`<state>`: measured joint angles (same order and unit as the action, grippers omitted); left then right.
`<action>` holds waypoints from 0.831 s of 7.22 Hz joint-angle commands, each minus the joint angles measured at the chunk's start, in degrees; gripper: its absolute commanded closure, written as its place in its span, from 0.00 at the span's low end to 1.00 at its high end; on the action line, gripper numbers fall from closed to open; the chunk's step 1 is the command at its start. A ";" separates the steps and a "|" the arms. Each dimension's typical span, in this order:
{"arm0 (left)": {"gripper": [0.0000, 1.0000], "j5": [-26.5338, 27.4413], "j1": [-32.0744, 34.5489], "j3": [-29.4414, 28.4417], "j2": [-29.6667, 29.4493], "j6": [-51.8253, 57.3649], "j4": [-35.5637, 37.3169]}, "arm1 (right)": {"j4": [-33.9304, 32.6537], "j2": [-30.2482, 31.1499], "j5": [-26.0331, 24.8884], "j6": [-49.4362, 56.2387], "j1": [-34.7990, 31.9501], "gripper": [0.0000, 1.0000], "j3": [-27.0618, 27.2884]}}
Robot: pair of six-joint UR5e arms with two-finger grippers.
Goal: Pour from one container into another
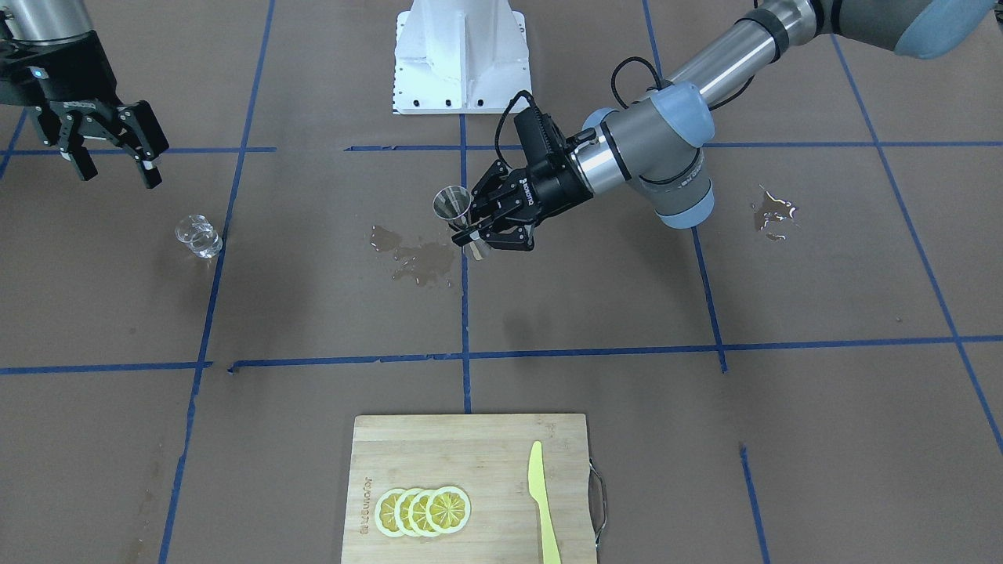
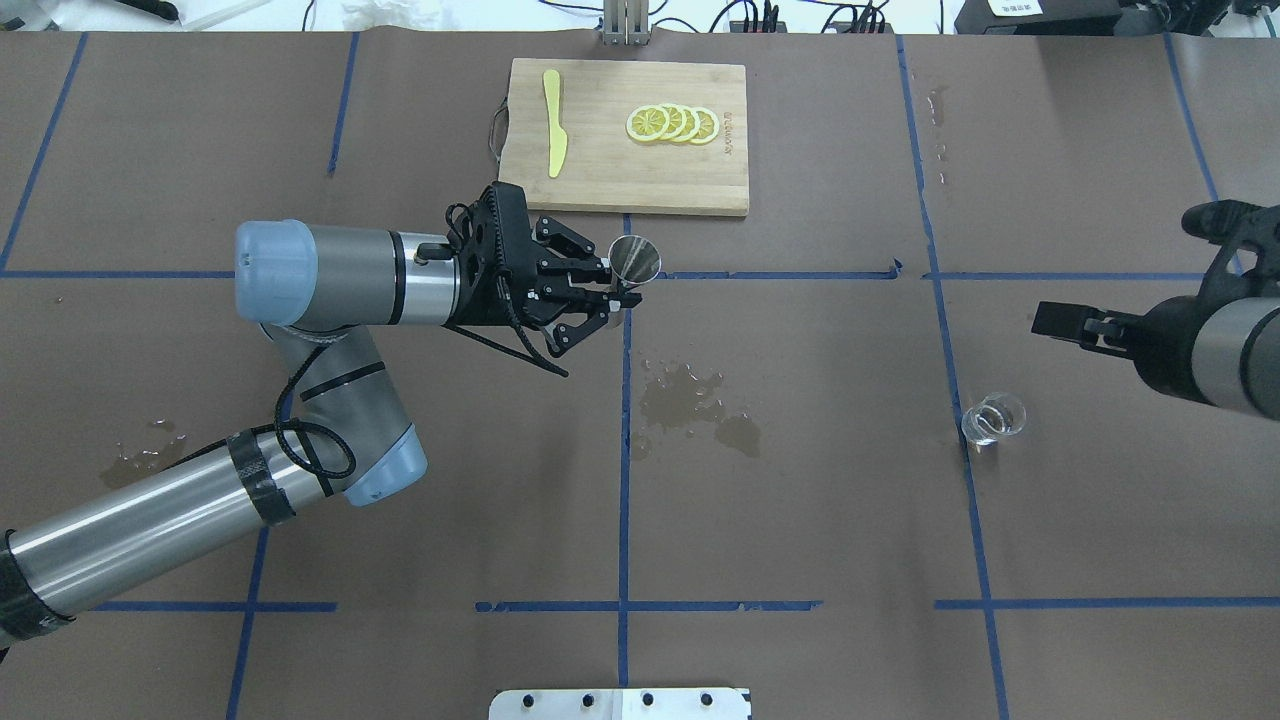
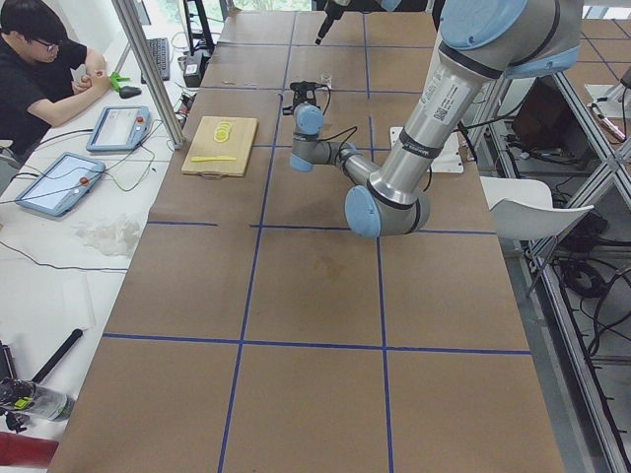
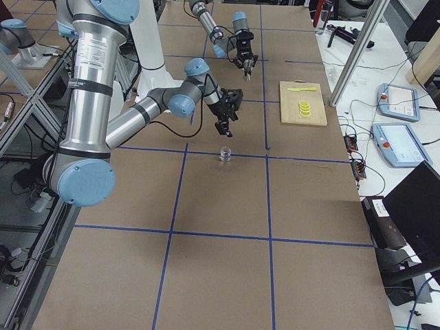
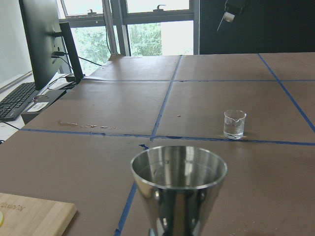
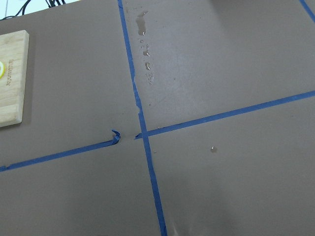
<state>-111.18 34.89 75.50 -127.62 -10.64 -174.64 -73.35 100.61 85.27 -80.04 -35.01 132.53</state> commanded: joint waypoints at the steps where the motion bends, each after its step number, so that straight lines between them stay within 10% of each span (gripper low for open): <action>1: 1.00 0.00 0.00 0.00 0.00 0.00 0.00 | 0.05 0.72 -22.04 -10.60 14.55 0.02 -0.60; 6: 1.00 0.00 0.09 0.00 0.09 0.00 0.00 | 0.13 0.46 -52.71 -22.07 28.33 0.04 -14.29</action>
<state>-111.18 34.91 75.50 -127.58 -10.64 -174.64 -73.19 101.14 38.18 -100.28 -8.44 121.22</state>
